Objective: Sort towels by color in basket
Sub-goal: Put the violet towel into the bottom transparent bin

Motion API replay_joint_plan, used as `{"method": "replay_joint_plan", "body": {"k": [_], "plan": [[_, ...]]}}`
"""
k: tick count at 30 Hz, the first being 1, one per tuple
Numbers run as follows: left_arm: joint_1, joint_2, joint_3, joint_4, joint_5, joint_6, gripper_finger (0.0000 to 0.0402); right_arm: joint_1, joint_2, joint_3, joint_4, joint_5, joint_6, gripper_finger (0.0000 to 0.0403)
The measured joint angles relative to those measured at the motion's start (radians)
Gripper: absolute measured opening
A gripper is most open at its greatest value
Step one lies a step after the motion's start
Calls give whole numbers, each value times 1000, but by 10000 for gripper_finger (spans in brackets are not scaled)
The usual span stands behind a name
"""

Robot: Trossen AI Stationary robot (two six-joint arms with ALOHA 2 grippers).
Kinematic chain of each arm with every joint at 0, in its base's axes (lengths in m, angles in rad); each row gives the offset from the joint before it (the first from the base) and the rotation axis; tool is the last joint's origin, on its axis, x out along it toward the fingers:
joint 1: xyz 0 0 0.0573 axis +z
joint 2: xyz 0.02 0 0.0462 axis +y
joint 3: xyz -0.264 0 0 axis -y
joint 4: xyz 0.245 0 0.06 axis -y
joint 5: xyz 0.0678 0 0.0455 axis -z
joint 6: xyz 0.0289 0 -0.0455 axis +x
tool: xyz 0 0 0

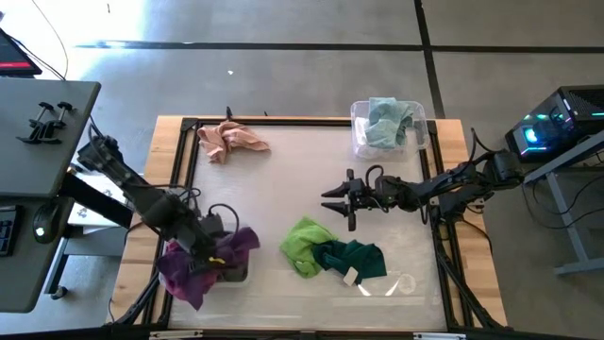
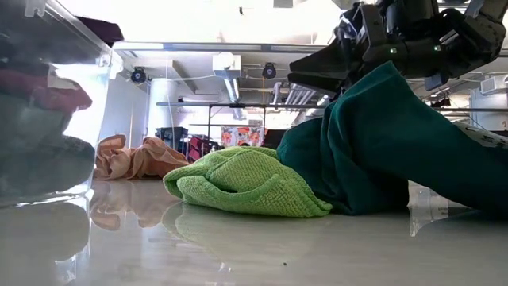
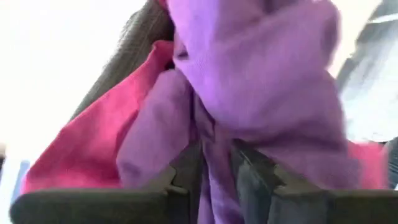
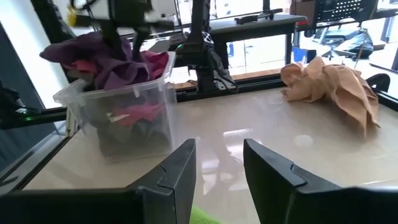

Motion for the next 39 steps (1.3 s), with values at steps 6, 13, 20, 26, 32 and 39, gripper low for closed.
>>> {"method": "replay_joint_plan", "body": {"k": [6,13,20,26,32,39], "plan": [[-10,1,217,-136,-60,-6,51,0,0,0,-1,0,17,129],[-61,16,274,90,-353,279,35,0,0,0,-2,0,18,129],[-85,105,167,183,-388,295,15,0,0,0,-23,0,37,129],[-83,130,-9,180,-229,-15,1,0,0,0,-23,0,35,129],[-81,121,-68,149,-99,-107,0,0,0,0,-23,0,34,129],[-75,43,32,59,-82,-130,0,0,0,0,-26,0,34,129]]}}
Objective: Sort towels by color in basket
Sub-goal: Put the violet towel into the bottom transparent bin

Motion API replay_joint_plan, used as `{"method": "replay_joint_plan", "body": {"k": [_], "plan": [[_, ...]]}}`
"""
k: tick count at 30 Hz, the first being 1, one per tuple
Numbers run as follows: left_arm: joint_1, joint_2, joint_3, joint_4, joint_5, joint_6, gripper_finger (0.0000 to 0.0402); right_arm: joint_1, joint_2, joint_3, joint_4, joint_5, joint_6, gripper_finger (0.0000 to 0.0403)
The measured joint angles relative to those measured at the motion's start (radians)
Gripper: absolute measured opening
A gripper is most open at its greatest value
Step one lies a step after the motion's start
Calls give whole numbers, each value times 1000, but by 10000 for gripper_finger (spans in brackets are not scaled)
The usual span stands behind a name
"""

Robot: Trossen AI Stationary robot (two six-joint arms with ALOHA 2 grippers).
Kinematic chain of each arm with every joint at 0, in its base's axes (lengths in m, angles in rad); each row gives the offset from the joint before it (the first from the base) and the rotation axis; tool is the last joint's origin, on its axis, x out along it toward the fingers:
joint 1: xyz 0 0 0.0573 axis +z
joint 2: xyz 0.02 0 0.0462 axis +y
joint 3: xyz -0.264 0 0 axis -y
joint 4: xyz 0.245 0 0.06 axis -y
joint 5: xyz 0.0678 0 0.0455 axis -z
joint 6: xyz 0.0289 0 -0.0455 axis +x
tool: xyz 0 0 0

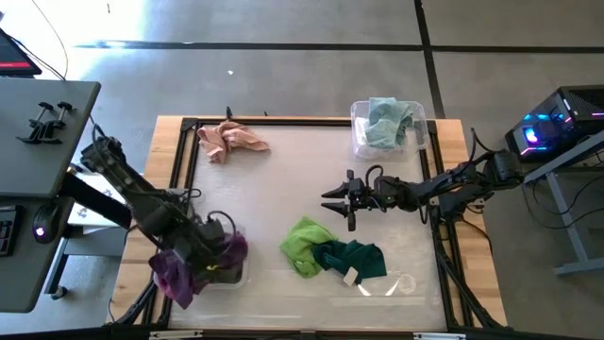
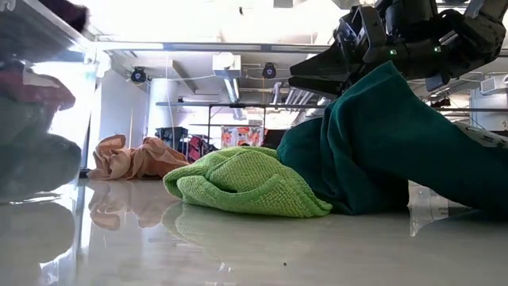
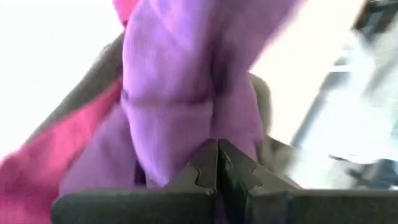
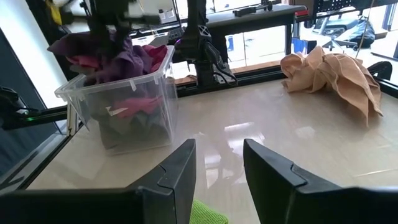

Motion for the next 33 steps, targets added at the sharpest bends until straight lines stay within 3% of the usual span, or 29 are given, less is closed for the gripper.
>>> {"method": "replay_joint_plan", "body": {"k": [3,7,9,12,14,18,24,28,33], "plan": [[1,-38,70,-68,47,-71,0,0,0,0,-7,0,0,129],[6,-68,161,-131,22,-98,0,0,0,0,-10,0,0,129],[6,-77,186,-122,-62,-42,0,0,0,0,-11,0,0,129],[6,-70,186,-47,-280,108,0,0,0,0,-12,0,0,129],[10,-52,167,40,-330,184,0,0,0,0,-12,0,0,129],[31,6,98,131,-266,270,0,0,0,0,-19,0,2,129],[32,105,-31,55,-103,115,0,0,0,0,-34,0,5,129],[32,134,-97,11,-57,59,0,0,0,0,-34,0,7,129],[71,117,-58,-27,52,94,0,20,-4,0,-55,0,-42,129]]}}
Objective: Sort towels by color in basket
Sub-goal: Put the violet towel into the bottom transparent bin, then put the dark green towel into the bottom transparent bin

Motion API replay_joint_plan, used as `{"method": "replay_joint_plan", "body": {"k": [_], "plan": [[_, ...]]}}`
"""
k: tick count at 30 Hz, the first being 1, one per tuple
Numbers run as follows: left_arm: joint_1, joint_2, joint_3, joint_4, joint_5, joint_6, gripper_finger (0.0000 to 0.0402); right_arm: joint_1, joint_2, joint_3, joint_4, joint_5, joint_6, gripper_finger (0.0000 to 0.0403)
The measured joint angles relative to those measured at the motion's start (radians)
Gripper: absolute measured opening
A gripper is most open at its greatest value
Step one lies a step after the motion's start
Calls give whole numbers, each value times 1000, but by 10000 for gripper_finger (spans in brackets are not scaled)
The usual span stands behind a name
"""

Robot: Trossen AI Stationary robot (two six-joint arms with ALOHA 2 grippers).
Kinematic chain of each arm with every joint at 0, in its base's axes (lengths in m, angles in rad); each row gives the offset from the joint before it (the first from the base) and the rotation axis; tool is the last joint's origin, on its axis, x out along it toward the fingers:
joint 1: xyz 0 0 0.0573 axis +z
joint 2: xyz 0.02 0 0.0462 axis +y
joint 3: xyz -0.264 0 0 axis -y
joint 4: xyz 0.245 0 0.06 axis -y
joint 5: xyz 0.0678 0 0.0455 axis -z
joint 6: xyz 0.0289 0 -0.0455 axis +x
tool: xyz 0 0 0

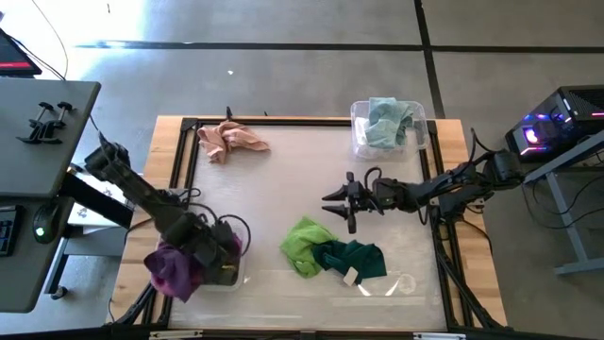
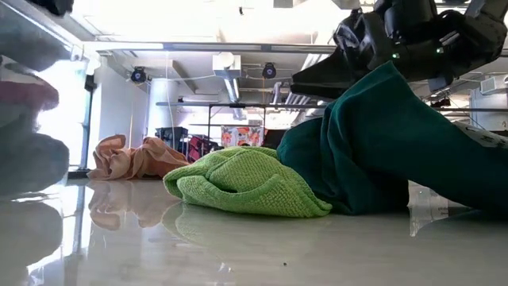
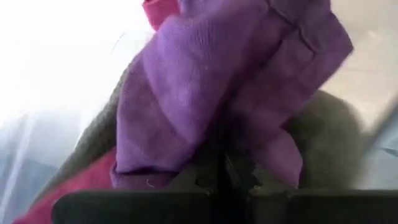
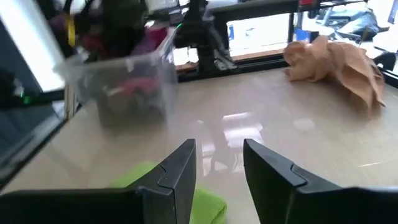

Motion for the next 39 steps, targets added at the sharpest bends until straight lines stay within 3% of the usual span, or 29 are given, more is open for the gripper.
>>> {"method": "replay_joint_plan", "body": {"k": [3,6,11,14,16,22,28,32,35,37,39], "plan": [[22,-26,89,-56,22,10,0,36,-40,13,-75,9,-61,129],[30,-49,193,-86,-7,56,0,90,-109,59,-274,41,-104,129],[31,-64,297,43,-320,303,0,227,-158,165,-653,24,-85,129],[18,-59,280,235,-510,559,0,336,-132,184,-693,4,-65,129],[23,-50,234,403,-571,734,0,405,-100,184,-697,-4,-37,129],[116,7,-5,953,-487,1022,0,470,28,185,-699,206,157,133],[234,138,-184,1449,-447,1246,1,403,196,184,-699,217,175,144],[310,223,-192,1589,-521,1412,5,353,255,192,-686,219,196,122],[351,277,-192,1661,-609,1533,17,329,255,192,-712,220,185,71],[370,301,-192,1692,-618,1574,30,317,229,192,-772,238,203,29],[381,318,-192,1712,-601,1581,49,313,180,186,-868,283,231,16]]}}
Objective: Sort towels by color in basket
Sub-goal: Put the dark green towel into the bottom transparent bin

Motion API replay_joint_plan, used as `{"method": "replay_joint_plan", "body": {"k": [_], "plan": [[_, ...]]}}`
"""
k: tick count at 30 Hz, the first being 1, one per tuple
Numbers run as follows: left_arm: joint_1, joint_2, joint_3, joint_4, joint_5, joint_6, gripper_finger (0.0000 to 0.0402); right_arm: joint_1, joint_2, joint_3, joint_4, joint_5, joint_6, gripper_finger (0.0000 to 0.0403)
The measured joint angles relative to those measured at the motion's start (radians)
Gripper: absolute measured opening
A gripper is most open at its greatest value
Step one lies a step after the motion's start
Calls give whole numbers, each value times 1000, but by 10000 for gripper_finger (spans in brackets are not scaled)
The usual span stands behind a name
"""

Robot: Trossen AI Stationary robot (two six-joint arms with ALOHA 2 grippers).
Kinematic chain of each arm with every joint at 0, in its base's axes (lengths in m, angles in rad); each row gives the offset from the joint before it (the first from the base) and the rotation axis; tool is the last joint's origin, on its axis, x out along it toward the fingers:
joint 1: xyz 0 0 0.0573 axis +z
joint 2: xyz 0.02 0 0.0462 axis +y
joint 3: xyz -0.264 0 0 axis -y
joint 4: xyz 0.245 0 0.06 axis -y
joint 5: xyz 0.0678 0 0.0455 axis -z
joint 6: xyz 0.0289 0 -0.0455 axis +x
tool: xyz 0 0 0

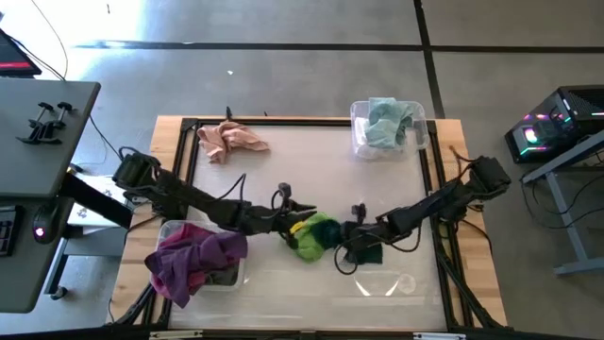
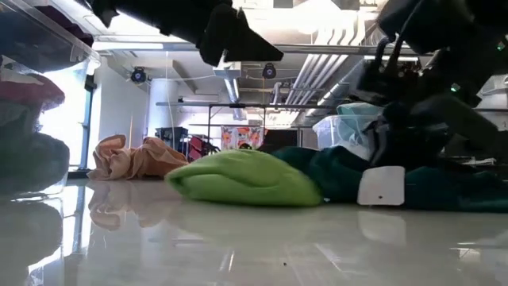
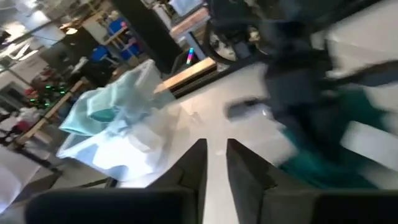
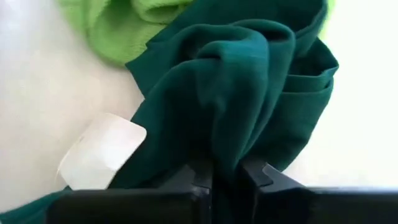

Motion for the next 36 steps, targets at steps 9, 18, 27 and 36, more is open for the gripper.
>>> {"method": "replay_joint_plan", "body": {"k": [9,18,27,36], "plan": [[-45,64,0,74,45,220,127,50,-404,-322,210,243,256,11],[-31,184,24,293,93,449,149,29,-436,-370,717,394,137,14],[-5,266,135,297,103,491,201,-77,-301,-199,733,127,-7,16],[-28,265,148,323,-168,496,230,-99,-154,-127,915,-25,-102,17]]}}
